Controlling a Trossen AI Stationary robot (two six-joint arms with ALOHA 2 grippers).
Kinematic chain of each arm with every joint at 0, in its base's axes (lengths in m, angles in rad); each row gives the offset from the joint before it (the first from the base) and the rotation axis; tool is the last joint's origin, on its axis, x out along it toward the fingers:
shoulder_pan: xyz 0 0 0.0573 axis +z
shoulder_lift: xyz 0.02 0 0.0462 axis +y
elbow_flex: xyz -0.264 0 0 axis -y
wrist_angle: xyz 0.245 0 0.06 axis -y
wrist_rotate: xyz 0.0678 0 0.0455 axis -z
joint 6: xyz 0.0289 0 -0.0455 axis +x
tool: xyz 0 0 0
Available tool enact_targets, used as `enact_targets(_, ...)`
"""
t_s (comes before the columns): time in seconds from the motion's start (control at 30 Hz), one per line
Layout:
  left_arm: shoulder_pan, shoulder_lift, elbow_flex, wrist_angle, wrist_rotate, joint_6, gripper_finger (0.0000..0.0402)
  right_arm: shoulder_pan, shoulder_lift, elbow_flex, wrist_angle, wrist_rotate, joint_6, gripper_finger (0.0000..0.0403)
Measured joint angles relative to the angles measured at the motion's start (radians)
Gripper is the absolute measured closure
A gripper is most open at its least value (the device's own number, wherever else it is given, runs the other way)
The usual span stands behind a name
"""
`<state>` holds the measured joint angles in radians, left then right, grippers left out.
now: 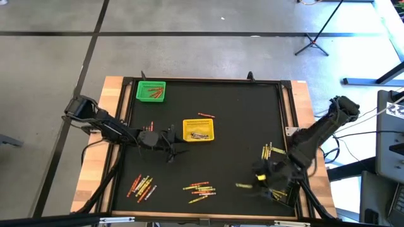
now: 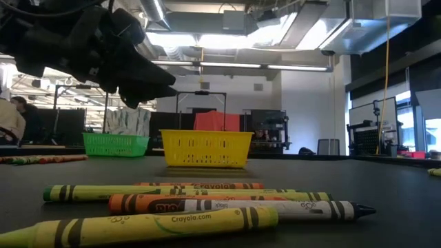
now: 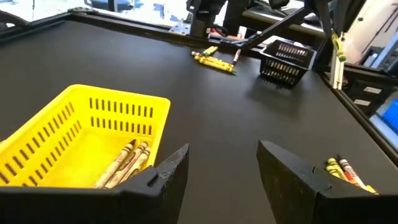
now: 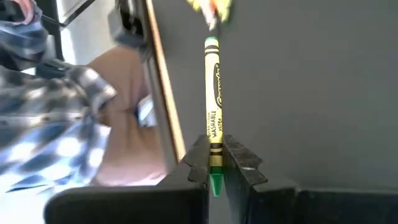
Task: Sort crayons
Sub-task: Put the green crayon into the black bin
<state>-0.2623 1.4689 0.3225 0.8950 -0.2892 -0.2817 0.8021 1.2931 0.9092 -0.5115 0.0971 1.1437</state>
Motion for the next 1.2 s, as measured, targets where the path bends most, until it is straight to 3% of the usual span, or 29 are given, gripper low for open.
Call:
enact_targets(0.17,-0.026,0.000,0.000,0.039,-0.017,0.002,0.0227,0.149,0.002,0.000,-0.039,0.041,0.297,0.0384)
enact_targets(0.33,-0.030,0.000,0.000,0.057,-0.018,0.001,0.0227,0.283,0.002,0.000,-0.184,0.067,0.571,0.0384)
enact_targets(0.53,-0.030,0.000,0.000,0.074,-0.018,0.001,0.0227,0.404,0.002,0.000,-0.349,0.068,0.791,0.0384)
enact_targets(0.7,-0.030,0.000,0.000,0.073,-0.018,0.001,0.0227,0.459,0.002,0.000,-0.441,0.068,0.875,0.0384)
enact_targets(0.97,-0.029,0.000,0.000,0.073,-0.018,0.002,0.0227,0.481,0.002,-0.071,-0.392,0.056,0.931,0.0378)
enact_targets(1.2,-0.029,0.000,0.000,0.072,-0.018,0.003,0.0227,0.480,0.001,-0.100,-0.380,0.021,0.915,0.0294)
